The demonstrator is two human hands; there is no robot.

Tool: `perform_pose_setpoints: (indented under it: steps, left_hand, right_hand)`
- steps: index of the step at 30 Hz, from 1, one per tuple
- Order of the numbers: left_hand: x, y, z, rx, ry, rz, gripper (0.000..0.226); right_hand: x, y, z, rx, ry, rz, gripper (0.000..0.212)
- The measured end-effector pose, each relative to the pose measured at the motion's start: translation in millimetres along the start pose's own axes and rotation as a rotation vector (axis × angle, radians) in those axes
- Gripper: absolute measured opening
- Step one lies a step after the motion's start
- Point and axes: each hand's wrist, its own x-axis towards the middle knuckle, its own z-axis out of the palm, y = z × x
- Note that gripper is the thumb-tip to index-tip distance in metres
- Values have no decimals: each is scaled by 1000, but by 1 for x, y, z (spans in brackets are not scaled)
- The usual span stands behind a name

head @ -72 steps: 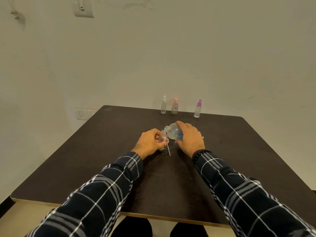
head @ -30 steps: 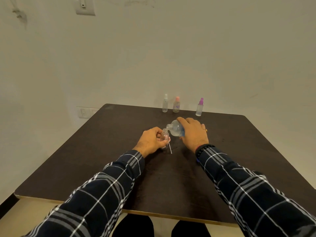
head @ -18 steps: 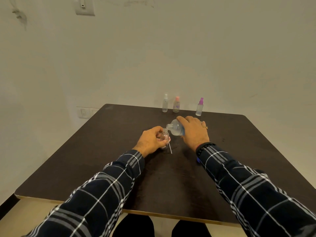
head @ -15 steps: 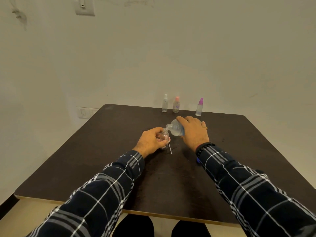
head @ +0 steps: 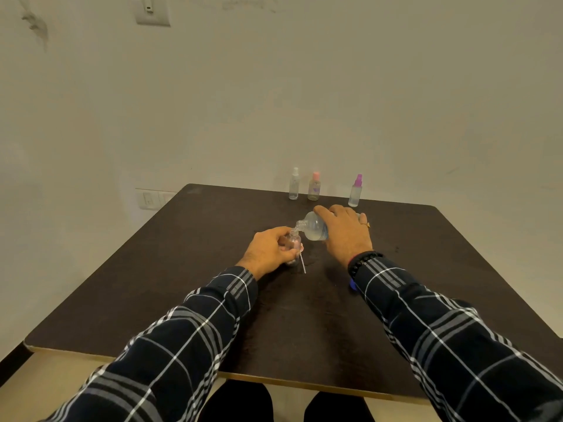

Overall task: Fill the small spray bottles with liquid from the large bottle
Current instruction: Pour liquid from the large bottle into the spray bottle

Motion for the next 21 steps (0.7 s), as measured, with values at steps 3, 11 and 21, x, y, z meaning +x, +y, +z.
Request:
perform_pose_setpoints:
  steps: [3,11,21]
  left_hand:
    - [1,0,0,7,-7,-12,58]
    - [-1,1,-1,21,0,1,54]
    - [-2,2,-1,4,-11,-19,54]
  right_hand:
    - [0,0,1,6,-6,4,73]
    - [1,-1,-1,0,-14,-1,73]
    - [0,-1,-1,-3,-13,-7,73]
